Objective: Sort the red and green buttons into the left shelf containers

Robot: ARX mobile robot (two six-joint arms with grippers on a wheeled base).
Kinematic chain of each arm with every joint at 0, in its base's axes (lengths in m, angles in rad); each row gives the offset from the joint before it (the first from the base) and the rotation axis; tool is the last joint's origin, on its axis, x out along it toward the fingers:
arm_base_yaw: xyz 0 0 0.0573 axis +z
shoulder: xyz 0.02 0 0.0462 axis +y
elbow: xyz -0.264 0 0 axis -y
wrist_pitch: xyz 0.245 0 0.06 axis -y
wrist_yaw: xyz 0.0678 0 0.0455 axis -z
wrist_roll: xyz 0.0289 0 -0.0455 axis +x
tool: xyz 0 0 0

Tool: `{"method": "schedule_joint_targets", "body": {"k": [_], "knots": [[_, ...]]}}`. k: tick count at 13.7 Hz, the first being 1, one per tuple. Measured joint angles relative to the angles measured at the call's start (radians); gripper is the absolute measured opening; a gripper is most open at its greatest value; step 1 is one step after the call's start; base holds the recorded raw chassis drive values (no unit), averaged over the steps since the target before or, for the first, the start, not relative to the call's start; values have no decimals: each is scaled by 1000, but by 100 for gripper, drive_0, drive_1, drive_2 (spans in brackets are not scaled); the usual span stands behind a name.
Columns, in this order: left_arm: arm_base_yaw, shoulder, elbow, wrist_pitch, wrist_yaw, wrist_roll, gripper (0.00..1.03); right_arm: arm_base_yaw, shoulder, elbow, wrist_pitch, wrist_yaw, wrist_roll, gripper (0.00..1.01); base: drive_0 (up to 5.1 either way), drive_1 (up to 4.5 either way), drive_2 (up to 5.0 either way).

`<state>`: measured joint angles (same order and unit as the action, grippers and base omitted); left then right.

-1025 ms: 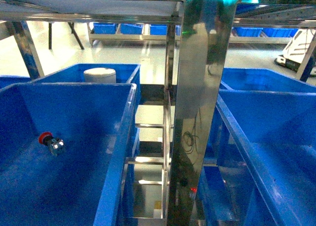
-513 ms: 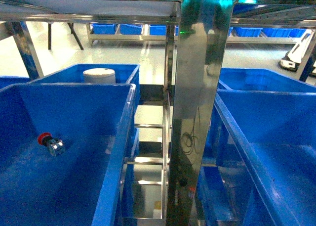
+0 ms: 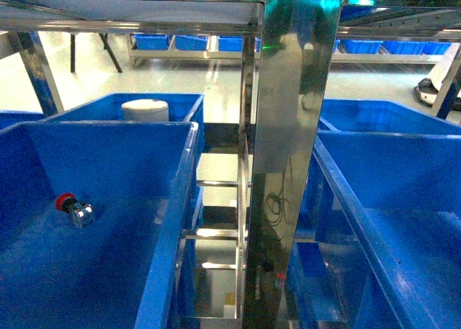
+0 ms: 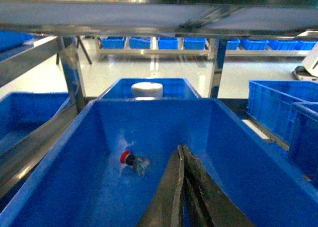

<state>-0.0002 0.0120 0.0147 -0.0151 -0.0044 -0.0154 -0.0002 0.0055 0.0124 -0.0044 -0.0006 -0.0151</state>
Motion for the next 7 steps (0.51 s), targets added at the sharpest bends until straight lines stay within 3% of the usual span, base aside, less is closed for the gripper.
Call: {"method": "schedule_joint_targets", "body": {"k": [7], "knots": [[0,-2,0,11,3,0,4,0,0,0,0,0,0,2,0,0,0]]}}
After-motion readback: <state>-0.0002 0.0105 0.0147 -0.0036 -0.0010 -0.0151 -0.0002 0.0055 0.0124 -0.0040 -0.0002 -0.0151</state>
